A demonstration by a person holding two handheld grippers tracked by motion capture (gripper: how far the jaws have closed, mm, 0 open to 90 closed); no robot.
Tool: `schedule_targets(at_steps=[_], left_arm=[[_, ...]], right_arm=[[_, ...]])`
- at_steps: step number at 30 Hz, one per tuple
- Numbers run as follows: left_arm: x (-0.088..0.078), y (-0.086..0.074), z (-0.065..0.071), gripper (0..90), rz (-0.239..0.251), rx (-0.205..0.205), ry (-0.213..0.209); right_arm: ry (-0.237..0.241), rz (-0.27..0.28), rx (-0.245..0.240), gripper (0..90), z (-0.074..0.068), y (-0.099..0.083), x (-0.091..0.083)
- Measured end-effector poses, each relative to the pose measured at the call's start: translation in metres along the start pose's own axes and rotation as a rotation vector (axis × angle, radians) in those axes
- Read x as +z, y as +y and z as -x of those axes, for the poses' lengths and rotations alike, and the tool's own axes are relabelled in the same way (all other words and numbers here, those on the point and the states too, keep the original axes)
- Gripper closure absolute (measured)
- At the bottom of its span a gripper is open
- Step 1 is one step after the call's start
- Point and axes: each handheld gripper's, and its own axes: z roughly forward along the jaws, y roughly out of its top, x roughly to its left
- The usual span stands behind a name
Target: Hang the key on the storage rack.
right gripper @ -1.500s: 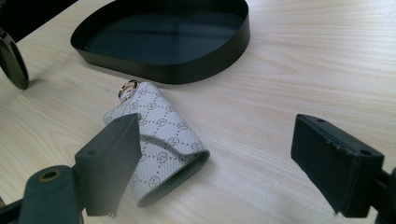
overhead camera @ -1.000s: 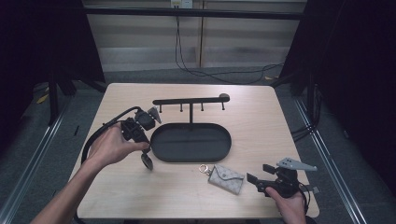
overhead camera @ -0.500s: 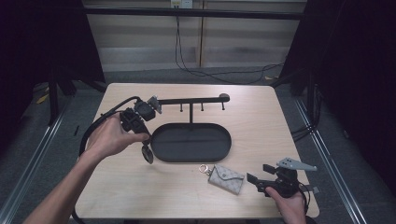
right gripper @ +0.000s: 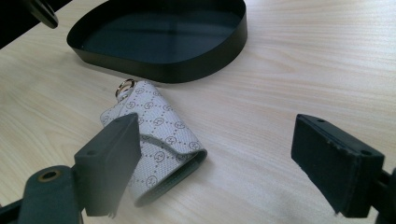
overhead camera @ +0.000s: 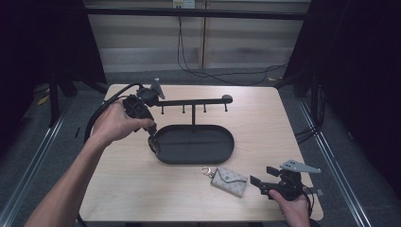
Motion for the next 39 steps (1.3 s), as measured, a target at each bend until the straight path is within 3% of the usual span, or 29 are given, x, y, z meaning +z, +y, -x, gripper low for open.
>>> schedule_targets(at_steps=[9,14,20,22,27,32,39], left_arm=[[0.008,0.021,-0.007,70.8,-0.031,-0.032,-0.015],[0.011,0.033,-0.006,70.8,-0.046,-0.056,0.021],[0.014,0.044,-0.01,70.8,-0.065,-0.061,0.019],[0.018,0.049,-0.012,70.8,-0.068,-0.08,0.028],[0.023,0.053,-0.013,70.8,-0.094,-0.081,0.042],[0.024,0.055,-0.022,70.8,-0.083,-0.122,0.02],[0.026,0.062,-0.024,70.8,-0.085,-0.141,0.023]], right_arm=[[0.004,0.001,-0.008,15.8,0.0,0.0,0.0],[0.009,-0.001,-0.013,16.0,0.0,0.0,0.0],[0.012,-0.003,-0.014,16.1,0.0,0.0,0.0],[0.013,-0.004,-0.014,16.1,0.0,0.0,0.0],[0.016,-0.007,-0.015,16.1,0.0,0.0,0.001],[0.019,-0.009,-0.017,16.2,0.0,0.0,0.001],[0.025,-0.01,-0.016,16.3,0.0,0.0,0.001]])
